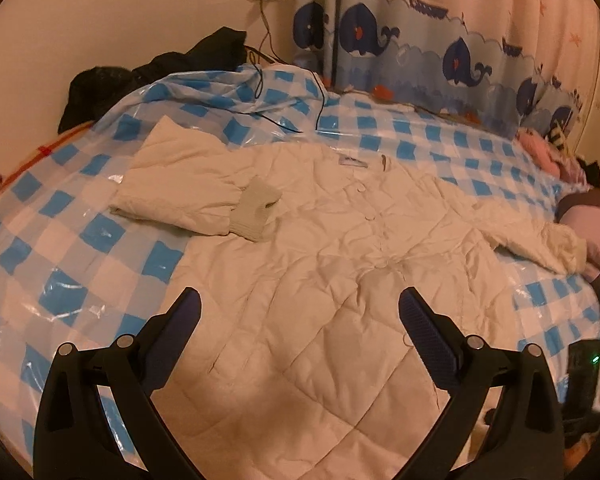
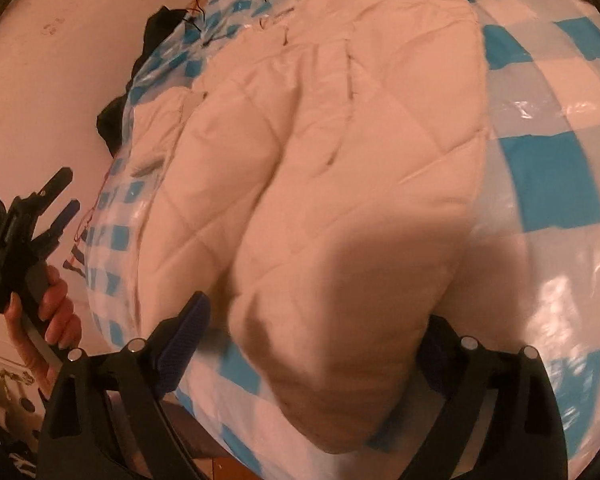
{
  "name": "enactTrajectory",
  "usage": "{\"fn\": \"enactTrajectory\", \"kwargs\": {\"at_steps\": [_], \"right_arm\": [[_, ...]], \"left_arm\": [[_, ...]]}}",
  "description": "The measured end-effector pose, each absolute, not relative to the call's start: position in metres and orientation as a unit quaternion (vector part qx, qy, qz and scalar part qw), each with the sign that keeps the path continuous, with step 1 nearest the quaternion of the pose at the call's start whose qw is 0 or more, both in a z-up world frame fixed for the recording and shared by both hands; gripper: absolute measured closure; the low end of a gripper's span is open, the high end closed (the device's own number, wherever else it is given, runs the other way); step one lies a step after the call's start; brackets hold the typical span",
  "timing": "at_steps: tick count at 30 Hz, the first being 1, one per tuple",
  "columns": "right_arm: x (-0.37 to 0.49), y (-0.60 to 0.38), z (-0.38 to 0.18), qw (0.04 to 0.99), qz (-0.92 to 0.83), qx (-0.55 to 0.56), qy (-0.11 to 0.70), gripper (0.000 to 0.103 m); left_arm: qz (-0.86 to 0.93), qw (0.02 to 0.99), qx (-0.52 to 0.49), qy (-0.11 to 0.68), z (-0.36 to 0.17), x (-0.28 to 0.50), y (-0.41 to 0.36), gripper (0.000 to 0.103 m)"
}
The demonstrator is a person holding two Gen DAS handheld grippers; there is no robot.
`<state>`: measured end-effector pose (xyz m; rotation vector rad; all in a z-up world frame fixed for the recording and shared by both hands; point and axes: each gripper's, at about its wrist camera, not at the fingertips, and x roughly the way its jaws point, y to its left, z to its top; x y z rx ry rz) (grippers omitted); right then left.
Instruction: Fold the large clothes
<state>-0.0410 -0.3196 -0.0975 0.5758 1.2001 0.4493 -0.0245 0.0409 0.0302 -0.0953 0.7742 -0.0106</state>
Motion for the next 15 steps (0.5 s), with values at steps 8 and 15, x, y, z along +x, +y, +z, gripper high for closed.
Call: {"fn": "enactTrajectory", "kwargs": {"at_steps": [8, 15], "right_arm": [[-0.055, -0.296, -0.103, 0.783, 0.167, 0.232, 0.553, 0.048], [-0.061, -0.328, -0.078, 0.780, 0.188, 0.358, 0.477, 0.088]], "left_arm": [[-0.010, 0.929, -0.071, 0.364, 0.042, -0.046, 0.072, 0.008], [-0.019, 0.922, -0.106, 0.372, 0.039, -0.048, 0.092, 0.008]]}}
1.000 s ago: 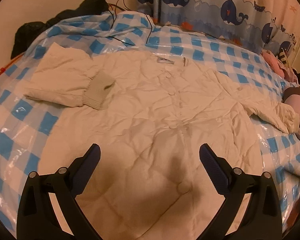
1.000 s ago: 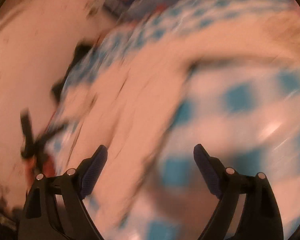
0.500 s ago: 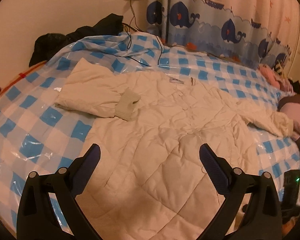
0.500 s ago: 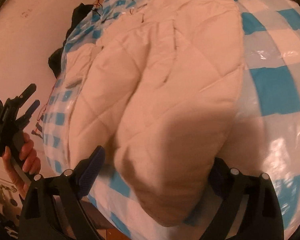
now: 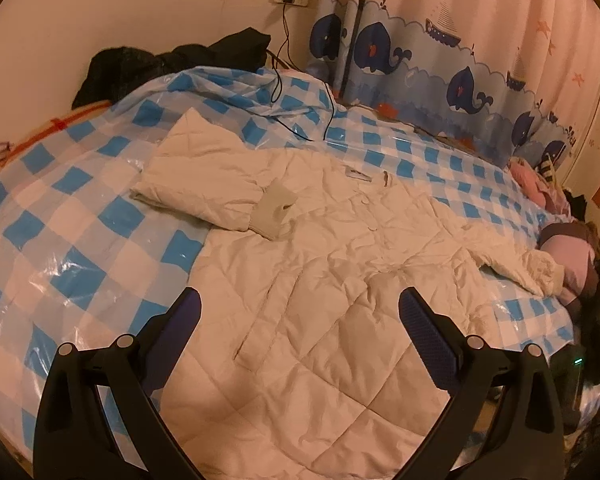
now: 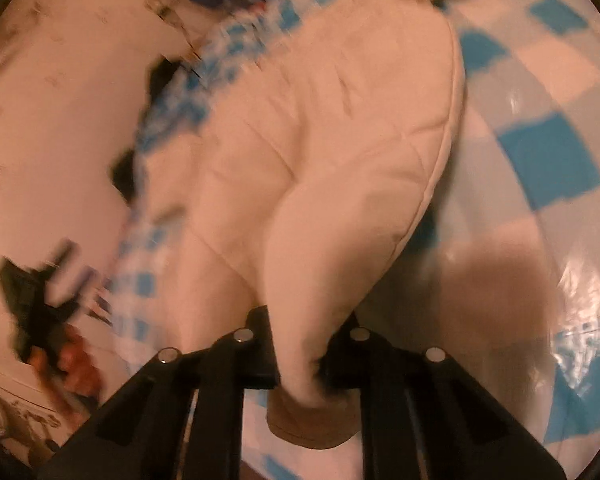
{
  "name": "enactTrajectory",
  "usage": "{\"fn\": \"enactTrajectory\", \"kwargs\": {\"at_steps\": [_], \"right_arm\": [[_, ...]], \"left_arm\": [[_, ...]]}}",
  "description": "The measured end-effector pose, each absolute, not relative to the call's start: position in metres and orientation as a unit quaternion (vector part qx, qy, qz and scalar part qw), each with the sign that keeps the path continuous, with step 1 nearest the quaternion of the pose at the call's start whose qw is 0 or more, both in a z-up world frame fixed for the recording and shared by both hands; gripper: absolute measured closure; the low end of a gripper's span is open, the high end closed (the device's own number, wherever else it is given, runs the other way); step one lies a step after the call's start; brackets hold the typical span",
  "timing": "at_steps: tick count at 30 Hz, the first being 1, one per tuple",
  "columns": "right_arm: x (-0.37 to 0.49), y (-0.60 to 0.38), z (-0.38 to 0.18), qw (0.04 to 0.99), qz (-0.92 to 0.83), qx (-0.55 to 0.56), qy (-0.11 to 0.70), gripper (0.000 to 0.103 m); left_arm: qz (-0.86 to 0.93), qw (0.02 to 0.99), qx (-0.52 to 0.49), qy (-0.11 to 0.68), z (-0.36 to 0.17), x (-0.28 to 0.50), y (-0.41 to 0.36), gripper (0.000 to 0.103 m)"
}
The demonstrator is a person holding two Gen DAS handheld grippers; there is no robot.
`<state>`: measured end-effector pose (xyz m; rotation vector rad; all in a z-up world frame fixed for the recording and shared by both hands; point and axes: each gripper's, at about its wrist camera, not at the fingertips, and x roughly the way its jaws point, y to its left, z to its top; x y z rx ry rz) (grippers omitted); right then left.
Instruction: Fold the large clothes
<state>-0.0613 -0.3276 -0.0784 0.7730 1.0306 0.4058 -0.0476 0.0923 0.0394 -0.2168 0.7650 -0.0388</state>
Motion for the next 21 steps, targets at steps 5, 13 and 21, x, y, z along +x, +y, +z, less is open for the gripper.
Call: {"fn": "enactTrajectory", "kwargs": {"at_steps": [5, 13, 21], "right_arm": [[-0.085, -0.368, -0.004, 0.818, 0.185, 0.357, 0.412, 0.089], [-0.107, -0.416, -0.075, 0.756, 0.096, 0.263, 0.592, 0.078], [-0.134, -0.433, -0.013, 0.852, -0.023, 0.209, 0.480, 0.030]], "left_arm": [[-0.023, 0.916, -0.119, 0.381, 0.035, -0.048, 0.097, 0.008], [-0.013, 0.909, -0.112, 0.401, 0.025, -0.039, 0.099, 0.008], [0.009, 0.911, -0.065, 0.407, 0.018, -0.035, 0.092, 0.008]]}}
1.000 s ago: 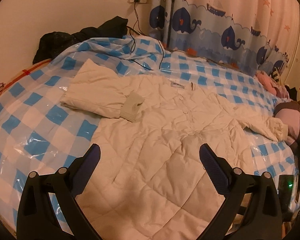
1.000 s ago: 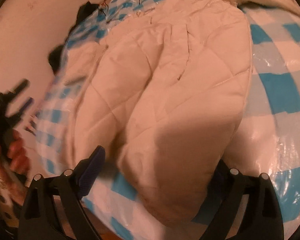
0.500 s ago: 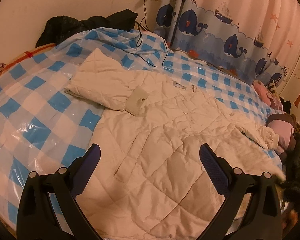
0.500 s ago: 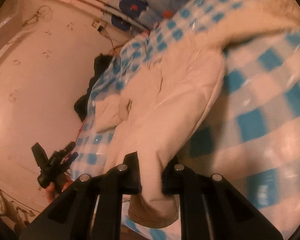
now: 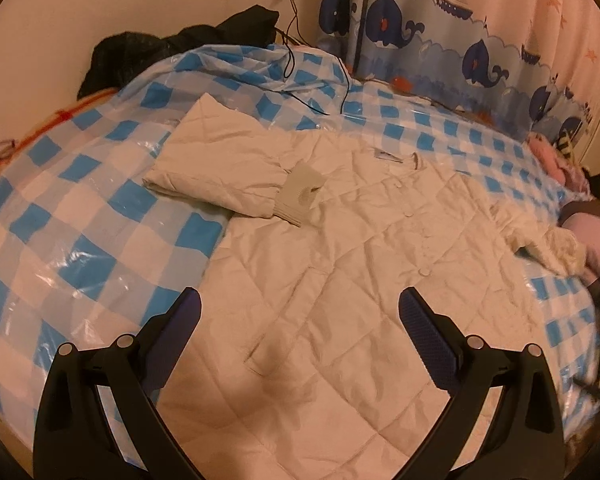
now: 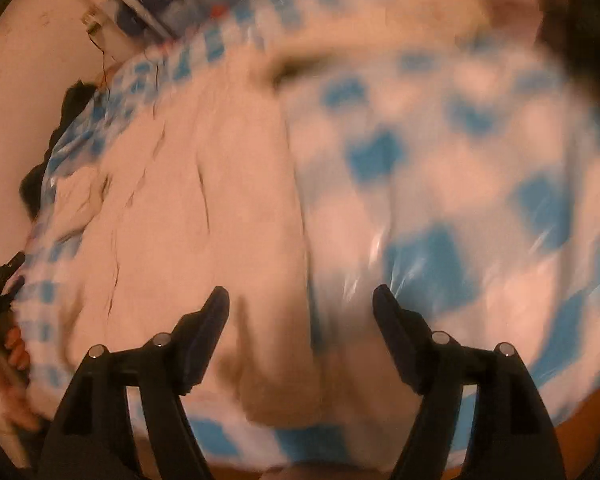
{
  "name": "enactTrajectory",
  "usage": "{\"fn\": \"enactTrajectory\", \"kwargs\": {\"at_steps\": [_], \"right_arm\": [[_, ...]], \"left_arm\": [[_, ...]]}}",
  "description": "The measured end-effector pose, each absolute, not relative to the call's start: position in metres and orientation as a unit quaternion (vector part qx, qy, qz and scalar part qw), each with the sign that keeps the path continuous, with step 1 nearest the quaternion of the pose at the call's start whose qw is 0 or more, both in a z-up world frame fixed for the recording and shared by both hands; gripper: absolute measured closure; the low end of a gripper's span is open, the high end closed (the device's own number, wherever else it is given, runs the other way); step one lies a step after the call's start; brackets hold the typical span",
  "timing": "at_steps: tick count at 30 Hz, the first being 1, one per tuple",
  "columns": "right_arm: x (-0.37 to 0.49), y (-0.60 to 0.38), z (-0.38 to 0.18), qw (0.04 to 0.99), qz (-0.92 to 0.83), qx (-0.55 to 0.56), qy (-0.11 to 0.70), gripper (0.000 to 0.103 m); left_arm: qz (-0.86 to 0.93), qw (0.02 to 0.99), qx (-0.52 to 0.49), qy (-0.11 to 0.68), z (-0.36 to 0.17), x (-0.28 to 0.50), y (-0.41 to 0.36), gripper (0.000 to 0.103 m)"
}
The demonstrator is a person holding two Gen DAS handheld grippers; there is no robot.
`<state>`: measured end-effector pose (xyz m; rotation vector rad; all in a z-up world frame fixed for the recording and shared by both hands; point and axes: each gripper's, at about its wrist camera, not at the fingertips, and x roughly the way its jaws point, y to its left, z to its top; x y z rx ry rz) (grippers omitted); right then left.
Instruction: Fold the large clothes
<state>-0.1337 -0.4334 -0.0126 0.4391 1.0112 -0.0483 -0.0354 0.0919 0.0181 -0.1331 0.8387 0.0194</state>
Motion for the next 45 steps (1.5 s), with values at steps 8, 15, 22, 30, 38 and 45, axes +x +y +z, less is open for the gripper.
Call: {"fn": "enactTrajectory", "kwargs": {"at_steps": [8, 15, 22, 30, 38, 45], "right_arm": [[-0.083, -0.369, -0.074, 0.810, 0.080, 0.187, 0.550, 0.018], [-0.082, -0.360, -0.041, 0.843, 0.053, 0.140, 0.517, 0.018], [-0.037, -0.297, -0.007, 0.881, 0.146, 0.170, 0.416, 0.013], [0.011, -0.251, -0.060, 0.853, 0.223, 0.224, 0.415, 0.013], [0.023, -0.291, -0.072, 0.816, 0.207, 0.342, 0.417, 0.013], [0.028, -0.304, -0.079, 0.796, 0.206, 0.381, 0.422, 0.013]], "left_arm": [[0.015, 0.919, -0.034, 0.393, 0.021, -0.034, 0.075, 0.008], [0.051, 0.922, 0.040, 0.381, 0.011, -0.032, 0.063, 0.008], [0.090, 0.910, 0.250, 0.319, -0.024, -0.031, 0.025, 0.008], [-0.013, 0.888, 0.380, 0.259, -0.038, -0.008, 0.030, 0.008], [-0.082, 0.862, 0.377, 0.329, -0.083, 0.105, 0.033, 0.008], [-0.043, 0.872, 0.203, 0.443, -0.103, 0.178, 0.095, 0.094]]}}
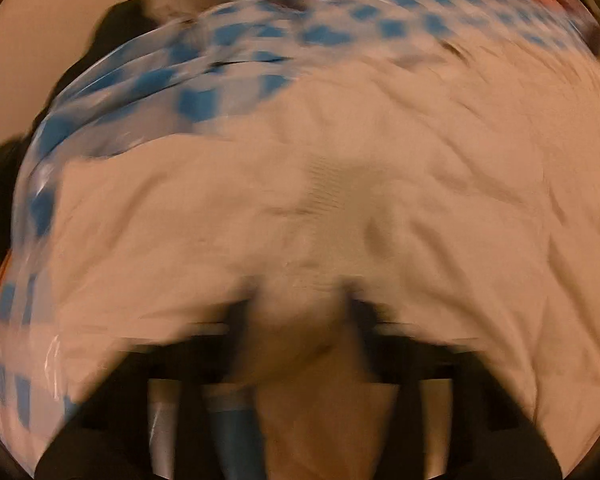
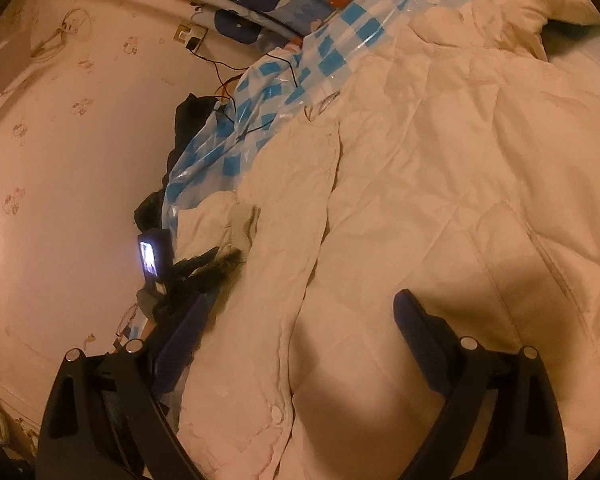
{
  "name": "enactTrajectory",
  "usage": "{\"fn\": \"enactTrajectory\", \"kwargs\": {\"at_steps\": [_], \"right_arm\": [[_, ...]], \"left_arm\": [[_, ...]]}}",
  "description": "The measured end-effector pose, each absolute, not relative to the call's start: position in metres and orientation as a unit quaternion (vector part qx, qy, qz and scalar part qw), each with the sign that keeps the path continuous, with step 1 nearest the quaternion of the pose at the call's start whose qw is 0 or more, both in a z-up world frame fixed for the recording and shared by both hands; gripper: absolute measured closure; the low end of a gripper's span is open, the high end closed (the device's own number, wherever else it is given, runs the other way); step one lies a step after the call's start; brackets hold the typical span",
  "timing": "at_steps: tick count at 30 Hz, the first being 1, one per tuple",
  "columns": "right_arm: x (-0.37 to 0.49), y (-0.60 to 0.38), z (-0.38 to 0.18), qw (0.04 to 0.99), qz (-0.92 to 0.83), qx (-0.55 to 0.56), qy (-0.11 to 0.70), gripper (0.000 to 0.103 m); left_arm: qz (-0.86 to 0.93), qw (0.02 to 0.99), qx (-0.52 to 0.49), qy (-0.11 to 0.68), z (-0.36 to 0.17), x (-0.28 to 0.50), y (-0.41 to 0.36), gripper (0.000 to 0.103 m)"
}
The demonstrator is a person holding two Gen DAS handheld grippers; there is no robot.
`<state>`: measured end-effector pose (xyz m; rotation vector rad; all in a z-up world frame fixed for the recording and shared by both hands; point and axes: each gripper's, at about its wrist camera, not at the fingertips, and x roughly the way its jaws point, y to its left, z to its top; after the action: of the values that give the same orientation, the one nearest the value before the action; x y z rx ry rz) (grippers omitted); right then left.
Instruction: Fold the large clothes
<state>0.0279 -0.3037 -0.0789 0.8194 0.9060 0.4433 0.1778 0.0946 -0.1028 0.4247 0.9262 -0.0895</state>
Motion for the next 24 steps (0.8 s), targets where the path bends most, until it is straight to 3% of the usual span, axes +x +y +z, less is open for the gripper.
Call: {"fn": "enactTrajectory", "kwargs": {"at_steps": [2, 5, 11, 16, 19, 22, 24], "right_arm": [[0.028, -0.305, -0.079, 0.795, 0.207, 0.384, 0.421, 0.013], [0.026, -0.306, -0.080, 0.794, 0.207, 0.387, 0.421, 0.013], [0.025, -0.307, -0.082, 0.792, 0.204, 0.391, 0.422, 0.013], [0.026, -0.307, -0.083, 0.791, 0.204, 0.391, 0.423, 0.013], [0.026, -0.307, -0.083, 0.790, 0.205, 0.393, 0.425, 0.013], [0.027, -0.306, -0.084, 0.789, 0.205, 0.391, 0.427, 0.013], [0.027, -0.306, -0.084, 0.789, 0.204, 0.391, 0.427, 0.013]], "left_arm": [[-0.044, 0.881, 0.176, 0.438, -0.091, 0.177, 0.103, 0.100], [-0.037, 0.891, 0.175, 0.416, -0.065, 0.172, 0.106, 0.101], [0.001, 0.938, 0.054, 0.342, 0.036, 0.168, 0.162, 0.101], [0.125, 0.946, -0.126, 0.270, 0.104, 0.153, 0.302, 0.101], [0.263, 0.899, -0.230, 0.264, 0.098, 0.130, 0.399, 0.101], [0.325, 0.831, -0.320, 0.318, 0.074, 0.105, 0.464, 0.083], [0.339, 0.827, -0.328, 0.306, 0.073, 0.081, 0.470, 0.046]]}}
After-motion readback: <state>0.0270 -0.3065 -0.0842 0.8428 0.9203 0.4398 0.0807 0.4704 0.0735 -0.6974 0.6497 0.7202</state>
